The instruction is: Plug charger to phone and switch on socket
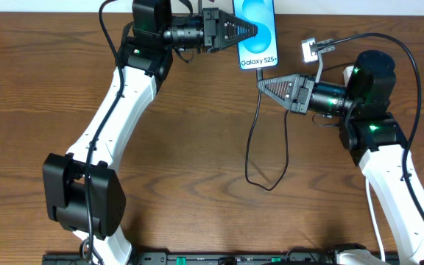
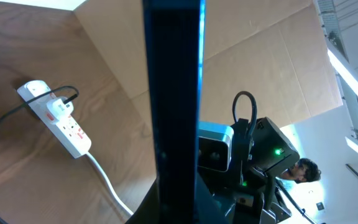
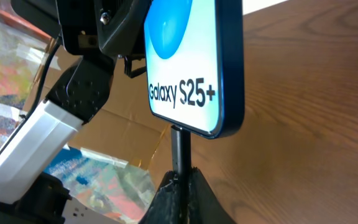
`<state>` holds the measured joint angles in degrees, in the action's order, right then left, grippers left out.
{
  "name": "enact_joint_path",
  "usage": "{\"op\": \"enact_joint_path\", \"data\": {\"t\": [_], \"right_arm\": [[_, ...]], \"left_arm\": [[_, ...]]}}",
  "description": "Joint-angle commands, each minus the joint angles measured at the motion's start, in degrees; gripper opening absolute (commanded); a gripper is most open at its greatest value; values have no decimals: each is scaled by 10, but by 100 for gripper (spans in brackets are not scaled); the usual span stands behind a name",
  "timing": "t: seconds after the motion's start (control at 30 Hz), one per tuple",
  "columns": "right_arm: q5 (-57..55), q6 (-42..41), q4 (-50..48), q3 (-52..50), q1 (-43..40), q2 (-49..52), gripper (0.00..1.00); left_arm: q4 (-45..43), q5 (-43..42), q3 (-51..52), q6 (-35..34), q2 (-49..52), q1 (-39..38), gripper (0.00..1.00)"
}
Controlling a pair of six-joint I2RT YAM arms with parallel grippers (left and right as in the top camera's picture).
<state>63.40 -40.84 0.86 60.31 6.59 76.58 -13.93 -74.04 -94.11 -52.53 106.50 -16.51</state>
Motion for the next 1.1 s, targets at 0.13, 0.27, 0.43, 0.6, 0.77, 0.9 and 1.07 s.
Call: {"op": "enact_joint_path", "data": {"t": [0.13, 0.27, 0.43, 0.6, 0.77, 0.9, 1.07], "right_arm": [[-30, 2, -15, 12, -9, -8, 24], [-25, 2, -11, 12, -9, -8, 49], [-21, 4, 5, 12, -9, -8, 66], [-26, 49, 46, 12, -9, -8, 99], [-93, 84, 136, 12, -9, -8, 99], [-164, 112, 212, 12, -9, -8, 99], [-241, 127, 271, 12, -9, -8, 99]], "left_arm": [[1, -62, -7, 6, -16, -10, 7], [1, -52, -7, 12, -16, -9, 7], [1, -25, -7, 14, -14, 0, 7], [35, -5, -7, 32, 0, 16, 7], [240, 77, -7, 160, 13, 21, 7], [390, 167, -7, 263, 15, 19, 7], [501, 221, -7, 357, 18, 4, 7]]}}
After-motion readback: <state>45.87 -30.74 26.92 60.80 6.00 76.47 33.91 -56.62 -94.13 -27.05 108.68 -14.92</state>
